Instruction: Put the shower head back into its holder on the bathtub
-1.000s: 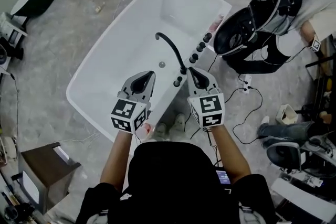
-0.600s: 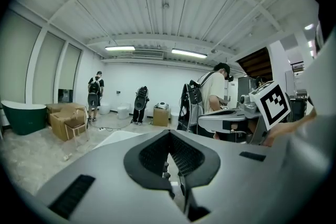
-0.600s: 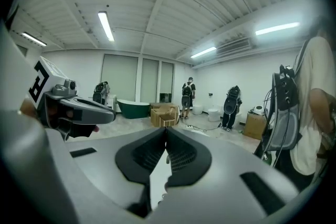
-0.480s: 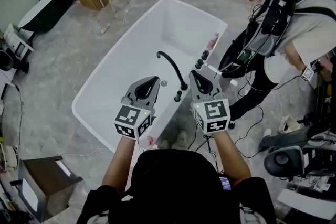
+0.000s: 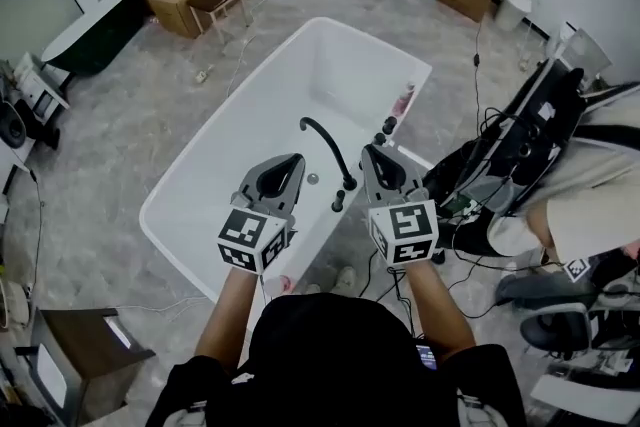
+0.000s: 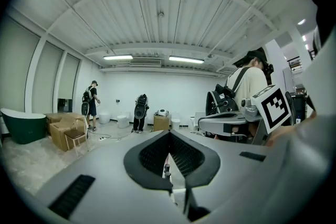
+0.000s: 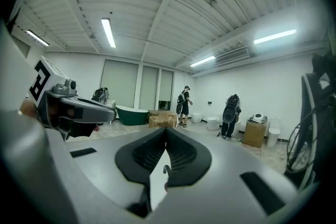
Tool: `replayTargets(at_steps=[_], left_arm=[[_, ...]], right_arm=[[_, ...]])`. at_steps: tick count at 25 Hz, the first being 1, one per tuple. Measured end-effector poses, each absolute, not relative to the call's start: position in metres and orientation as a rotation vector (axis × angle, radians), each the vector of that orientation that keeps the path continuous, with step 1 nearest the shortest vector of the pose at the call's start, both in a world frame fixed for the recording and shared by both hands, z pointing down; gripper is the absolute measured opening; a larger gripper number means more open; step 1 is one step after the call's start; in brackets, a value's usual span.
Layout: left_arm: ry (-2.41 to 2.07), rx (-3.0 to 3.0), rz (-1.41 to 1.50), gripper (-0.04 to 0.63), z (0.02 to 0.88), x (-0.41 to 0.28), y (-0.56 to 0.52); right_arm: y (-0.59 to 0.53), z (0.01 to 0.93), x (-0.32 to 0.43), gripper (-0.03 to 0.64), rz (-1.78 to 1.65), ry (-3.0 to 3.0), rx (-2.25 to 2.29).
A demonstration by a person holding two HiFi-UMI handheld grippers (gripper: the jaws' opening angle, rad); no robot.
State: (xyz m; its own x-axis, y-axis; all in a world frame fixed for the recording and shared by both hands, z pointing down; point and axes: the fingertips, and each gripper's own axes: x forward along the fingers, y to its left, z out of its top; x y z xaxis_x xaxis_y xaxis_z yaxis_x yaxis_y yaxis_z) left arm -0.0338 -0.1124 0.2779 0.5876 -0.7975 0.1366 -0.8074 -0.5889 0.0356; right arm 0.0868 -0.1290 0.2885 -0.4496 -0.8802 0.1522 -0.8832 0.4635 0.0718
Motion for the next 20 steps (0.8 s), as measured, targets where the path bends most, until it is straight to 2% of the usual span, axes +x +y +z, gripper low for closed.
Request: replayTargets(at_steps=[20], left_arm=[[-1.377, 2.710, 0.089, 0.014, 0.269, -0.028, -0.107]], right_arm=[[-0.125, 0.285, 0.089, 0.023, 0.059, -2.596, 1.563]])
